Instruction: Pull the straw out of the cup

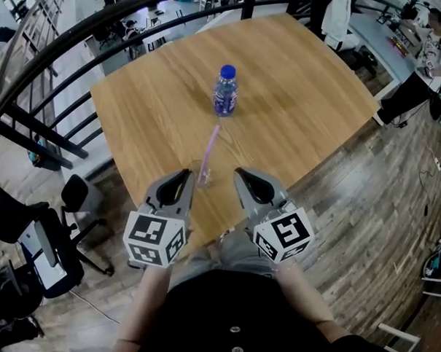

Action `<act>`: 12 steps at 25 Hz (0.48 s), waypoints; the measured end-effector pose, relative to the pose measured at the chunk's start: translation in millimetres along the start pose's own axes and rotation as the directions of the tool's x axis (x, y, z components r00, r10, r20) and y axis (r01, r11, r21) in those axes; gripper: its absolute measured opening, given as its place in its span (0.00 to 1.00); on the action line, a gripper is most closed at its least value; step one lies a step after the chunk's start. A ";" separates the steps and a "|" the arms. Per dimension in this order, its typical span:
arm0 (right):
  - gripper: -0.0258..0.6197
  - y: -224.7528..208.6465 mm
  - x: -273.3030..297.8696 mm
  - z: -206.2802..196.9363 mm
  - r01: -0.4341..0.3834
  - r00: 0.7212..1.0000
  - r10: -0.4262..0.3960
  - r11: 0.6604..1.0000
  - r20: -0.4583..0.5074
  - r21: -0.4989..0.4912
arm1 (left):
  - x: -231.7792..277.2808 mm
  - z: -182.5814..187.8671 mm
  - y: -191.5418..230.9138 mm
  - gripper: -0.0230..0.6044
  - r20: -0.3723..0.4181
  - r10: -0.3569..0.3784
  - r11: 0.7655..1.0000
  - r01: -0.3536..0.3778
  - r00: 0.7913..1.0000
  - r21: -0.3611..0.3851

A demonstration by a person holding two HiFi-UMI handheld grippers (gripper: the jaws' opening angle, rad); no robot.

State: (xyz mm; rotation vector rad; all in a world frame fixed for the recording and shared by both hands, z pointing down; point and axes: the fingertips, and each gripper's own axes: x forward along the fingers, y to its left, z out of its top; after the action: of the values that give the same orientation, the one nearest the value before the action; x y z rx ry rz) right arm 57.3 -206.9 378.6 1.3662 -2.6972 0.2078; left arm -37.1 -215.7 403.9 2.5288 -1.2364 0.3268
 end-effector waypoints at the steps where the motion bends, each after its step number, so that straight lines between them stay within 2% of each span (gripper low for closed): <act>1: 0.04 -3.4 3.4 -0.7 -0.012 1.000 0.012 1.000 -0.005 0.005 | 3.5 0.9 1.2 0.07 -0.005 0.005 1.000 -0.005 1.000 0.003; 4: 0.04 -11.7 13.0 -4.1 -0.043 0.999 0.044 0.999 -0.015 0.013 | 13.5 3.3 5.9 0.09 -0.016 0.018 1.000 -0.018 1.000 0.005; 6: 0.04 -16.4 18.3 -5.5 -0.063 0.998 0.063 0.998 -0.020 0.015 | 19.4 5.2 7.6 0.19 -0.028 0.023 1.000 -0.023 0.999 0.003; 12: 0.04 -30.5 30.7 -15.3 -0.111 0.993 0.112 0.993 -0.041 0.030 | 36.6 -1.0 4.7 0.24 -0.107 0.035 0.997 -0.028 0.994 0.070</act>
State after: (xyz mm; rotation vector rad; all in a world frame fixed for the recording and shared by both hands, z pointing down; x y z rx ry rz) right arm 64.4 -246.5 400.8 1.2046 -2.7473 0.2810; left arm -18.8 -244.7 417.9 2.5140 -1.2454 0.5145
